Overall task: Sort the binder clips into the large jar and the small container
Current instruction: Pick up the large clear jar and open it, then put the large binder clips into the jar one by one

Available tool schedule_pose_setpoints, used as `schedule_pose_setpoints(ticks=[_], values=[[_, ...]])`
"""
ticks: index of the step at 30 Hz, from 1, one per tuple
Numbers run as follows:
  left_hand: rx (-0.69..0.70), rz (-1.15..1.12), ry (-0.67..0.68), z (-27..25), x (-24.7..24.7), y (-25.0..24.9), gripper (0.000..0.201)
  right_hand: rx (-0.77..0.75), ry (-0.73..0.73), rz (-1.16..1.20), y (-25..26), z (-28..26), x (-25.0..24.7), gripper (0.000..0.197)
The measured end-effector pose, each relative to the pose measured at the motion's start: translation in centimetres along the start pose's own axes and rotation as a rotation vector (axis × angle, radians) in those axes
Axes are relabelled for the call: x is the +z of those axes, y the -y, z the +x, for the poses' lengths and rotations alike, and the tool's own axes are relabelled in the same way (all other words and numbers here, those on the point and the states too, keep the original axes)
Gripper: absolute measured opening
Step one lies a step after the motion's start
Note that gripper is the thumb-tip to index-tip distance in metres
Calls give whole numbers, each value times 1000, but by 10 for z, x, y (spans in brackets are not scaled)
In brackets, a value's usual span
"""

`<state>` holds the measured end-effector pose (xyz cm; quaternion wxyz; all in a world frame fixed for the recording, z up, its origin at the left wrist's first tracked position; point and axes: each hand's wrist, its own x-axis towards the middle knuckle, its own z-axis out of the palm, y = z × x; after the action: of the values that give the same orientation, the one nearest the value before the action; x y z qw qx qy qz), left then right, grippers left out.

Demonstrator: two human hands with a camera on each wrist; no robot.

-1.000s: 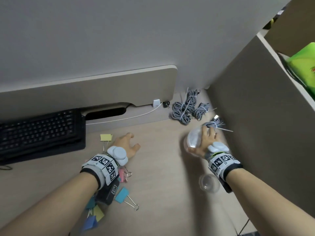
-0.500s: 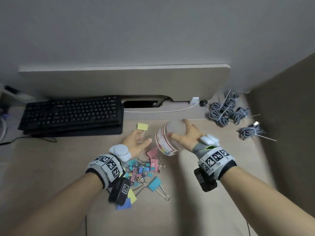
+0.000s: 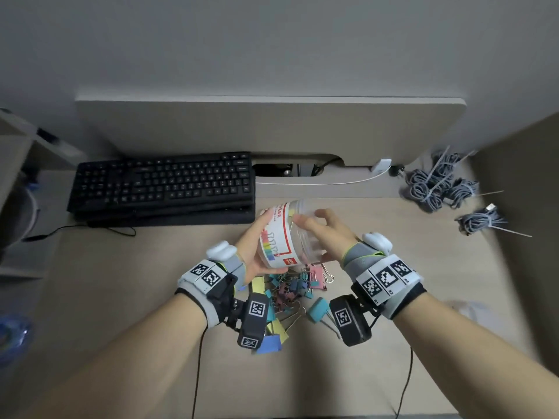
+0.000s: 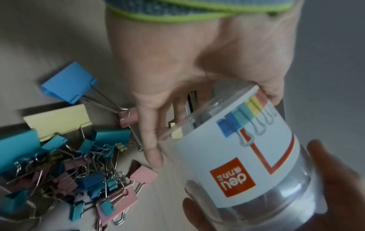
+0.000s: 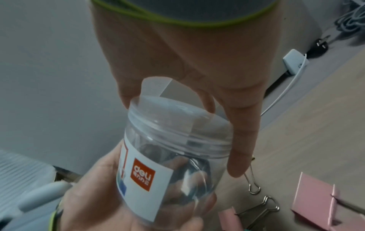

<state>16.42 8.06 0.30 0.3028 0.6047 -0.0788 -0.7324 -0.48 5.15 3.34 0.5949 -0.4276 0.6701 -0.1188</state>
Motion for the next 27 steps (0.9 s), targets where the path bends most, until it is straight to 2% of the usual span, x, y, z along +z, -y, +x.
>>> schedule_pose_setpoints(ticks=[3, 6, 8, 11, 13, 15, 17, 19, 21, 24, 27], values=[[-11, -18, 24, 1, -5, 3, 64, -10, -42, -40, -1, -6, 6, 81], [-26, -84, 64, 3, -6, 3, 73, -50, -65, -92, 3, -11, 8, 97], [-55, -122, 41, 4, -7, 5, 72, -166, -81, -223, 3, -17, 11, 99], [-85, -158, 25, 4, -13, 6, 69, -424, -76, -487, 1, -24, 15, 102], [-96, -179, -16, 5, -22, 5, 70, -485, -58, -481, 1, -23, 10, 105], [-92, -184, -116, 7, -32, 3, 71, -450, -70, -414, -5, -13, -4, 108], [-91, -206, -172, 10, -43, 4, 72, -358, -129, -456, -24, 7, -21, 112], [-107, -242, -161, 7, -49, 2, 73, -205, -193, -632, -47, 24, -34, 118], [-118, -278, -151, 5, -51, 2, 72, -84, -209, -801, -74, 39, -44, 113], [-125, -328, -142, 3, -51, 4, 70, 29, -257, -1010, -110, 54, -56, 102], [-137, -358, -143, 5, -51, 9, 65, 117, -264, -1085, -137, 76, -61, 111]])
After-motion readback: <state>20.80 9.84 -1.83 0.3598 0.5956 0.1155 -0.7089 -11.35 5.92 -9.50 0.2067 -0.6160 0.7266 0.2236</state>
